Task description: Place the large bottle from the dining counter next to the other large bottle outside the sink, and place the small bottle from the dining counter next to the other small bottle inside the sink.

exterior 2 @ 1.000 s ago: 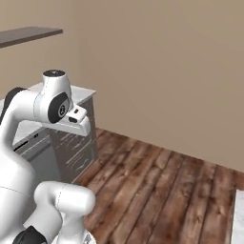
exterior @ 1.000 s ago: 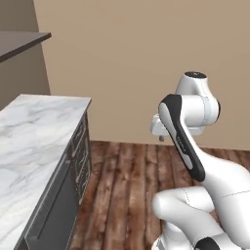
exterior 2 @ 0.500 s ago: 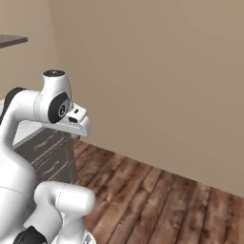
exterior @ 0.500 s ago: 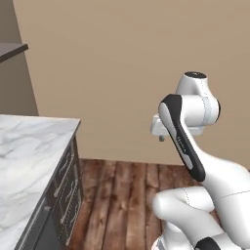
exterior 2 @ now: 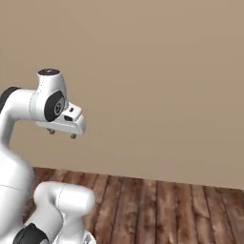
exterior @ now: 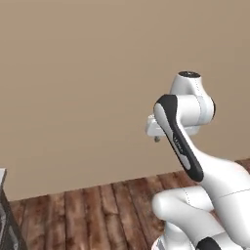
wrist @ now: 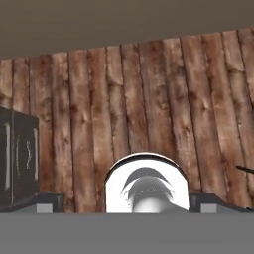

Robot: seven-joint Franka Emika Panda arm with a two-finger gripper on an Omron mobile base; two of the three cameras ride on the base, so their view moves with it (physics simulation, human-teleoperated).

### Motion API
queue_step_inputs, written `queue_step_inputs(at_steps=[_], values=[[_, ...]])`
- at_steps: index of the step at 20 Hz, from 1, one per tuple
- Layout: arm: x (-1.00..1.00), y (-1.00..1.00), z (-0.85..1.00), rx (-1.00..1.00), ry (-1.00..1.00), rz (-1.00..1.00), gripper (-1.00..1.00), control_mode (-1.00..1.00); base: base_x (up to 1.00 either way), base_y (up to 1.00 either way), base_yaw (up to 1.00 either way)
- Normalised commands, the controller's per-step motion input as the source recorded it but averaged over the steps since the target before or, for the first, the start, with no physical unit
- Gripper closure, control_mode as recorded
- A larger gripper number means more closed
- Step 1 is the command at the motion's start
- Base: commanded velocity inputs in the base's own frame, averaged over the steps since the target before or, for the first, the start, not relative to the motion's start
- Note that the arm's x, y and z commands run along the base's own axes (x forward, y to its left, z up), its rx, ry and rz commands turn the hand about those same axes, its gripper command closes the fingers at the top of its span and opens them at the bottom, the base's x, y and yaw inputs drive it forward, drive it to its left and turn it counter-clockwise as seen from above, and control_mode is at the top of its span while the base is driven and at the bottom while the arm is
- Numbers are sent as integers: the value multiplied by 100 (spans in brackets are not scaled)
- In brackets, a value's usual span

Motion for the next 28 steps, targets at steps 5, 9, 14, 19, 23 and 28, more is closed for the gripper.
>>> queue_step_inputs(at_steps=[5,9,14,19,23,28], values=[[0,0,0,0,0,0,-100,100,36,-21,-80],[0,0,0,0,0,0,-100,100,47,-3,-79],[0,0,0,0,0,0,-100,100,65,2,-76],[0,0,0,0,0,0,-100,100,72,60,-49],[0,0,0,0,0,0,-100,100,60,74,-34],[0,0,0,0,0,0,-100,100,76,36,-51]])
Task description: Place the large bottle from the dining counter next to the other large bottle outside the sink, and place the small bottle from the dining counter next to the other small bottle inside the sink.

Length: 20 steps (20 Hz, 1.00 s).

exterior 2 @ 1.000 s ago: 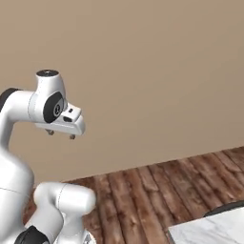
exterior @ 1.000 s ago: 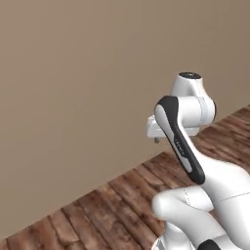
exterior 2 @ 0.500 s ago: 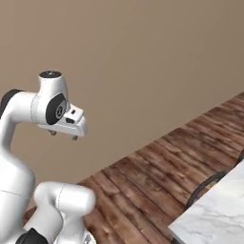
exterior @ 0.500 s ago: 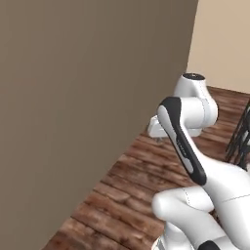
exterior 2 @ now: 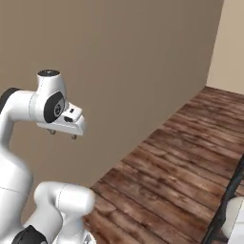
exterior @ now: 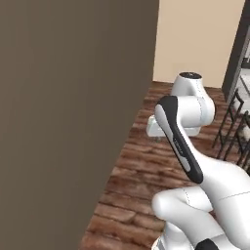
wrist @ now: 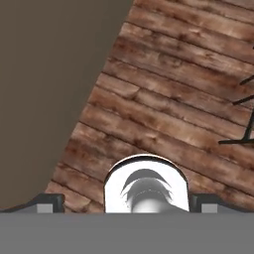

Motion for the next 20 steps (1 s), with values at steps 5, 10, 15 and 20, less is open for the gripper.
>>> queue_step_inputs(at_steps=[5,10,15,20], values=[[0,0,0,0,0,0,-100,100,72,0,-74],[0,0,0,0,0,0,-100,100,74,0,-73],[0,0,0,0,0,0,-100,100,80,42,-62],[0,0,0,0,0,0,-100,100,81,61,-59]])
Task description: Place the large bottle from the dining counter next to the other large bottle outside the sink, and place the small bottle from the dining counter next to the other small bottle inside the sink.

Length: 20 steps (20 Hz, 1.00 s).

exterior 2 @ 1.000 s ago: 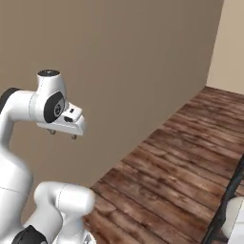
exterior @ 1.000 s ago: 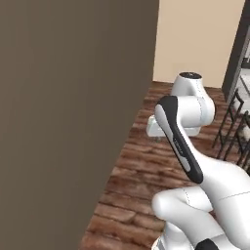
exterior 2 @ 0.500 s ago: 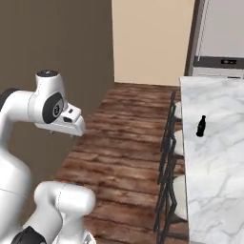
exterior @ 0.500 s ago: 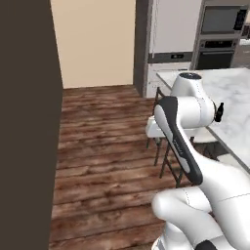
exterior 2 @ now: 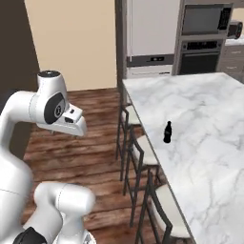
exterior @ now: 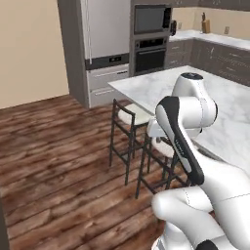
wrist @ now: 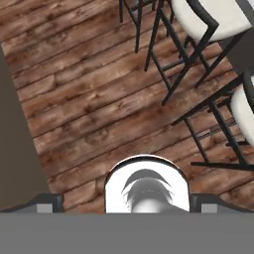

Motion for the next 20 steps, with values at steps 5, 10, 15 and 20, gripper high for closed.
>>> queue_step_inputs(at_steps=[5,10,15,20], values=[[0,0,0,0,0,0,-100,100,78,74,-59],[0,0,0,0,0,0,-100,100,75,77,-59],[0,0,0,0,0,0,-100,100,51,47,-70],[0,0,0,0,0,0,-100,100,8,20,-70]])
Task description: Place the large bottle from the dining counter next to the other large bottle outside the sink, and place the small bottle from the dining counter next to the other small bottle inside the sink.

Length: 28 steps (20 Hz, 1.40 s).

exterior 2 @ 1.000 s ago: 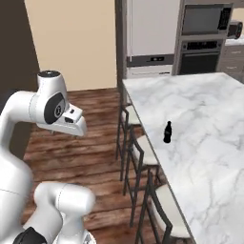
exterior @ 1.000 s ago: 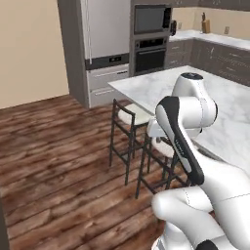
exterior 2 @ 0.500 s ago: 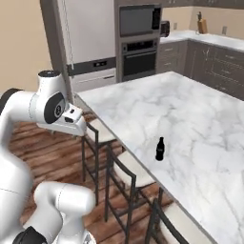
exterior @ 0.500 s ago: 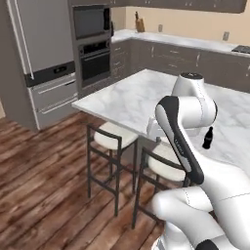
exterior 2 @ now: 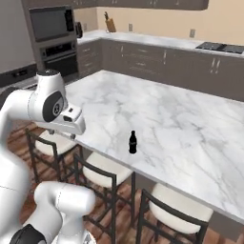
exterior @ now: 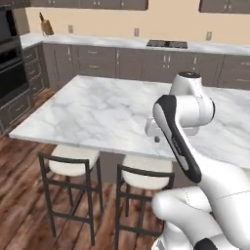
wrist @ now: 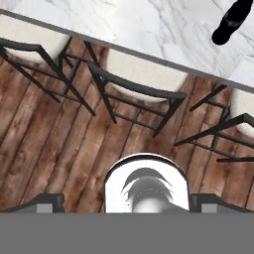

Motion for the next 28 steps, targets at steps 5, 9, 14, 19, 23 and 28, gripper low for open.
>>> queue_step_inputs(at_steps=[5,9,14,19,23,28], values=[[0,0,0,0,0,0,-100,100,-9,0,-53],[0,0,0,0,0,0,-100,100,-17,-2,-44],[0,0,0,0,0,0,-100,100,-2,-6,-50],[0,0,0,0,0,0,-100,100,5,0,-19],[0,0,0,0,0,0,-100,100,26,6,2],[0,0,0,0,0,0,-100,100,29,11,16]])
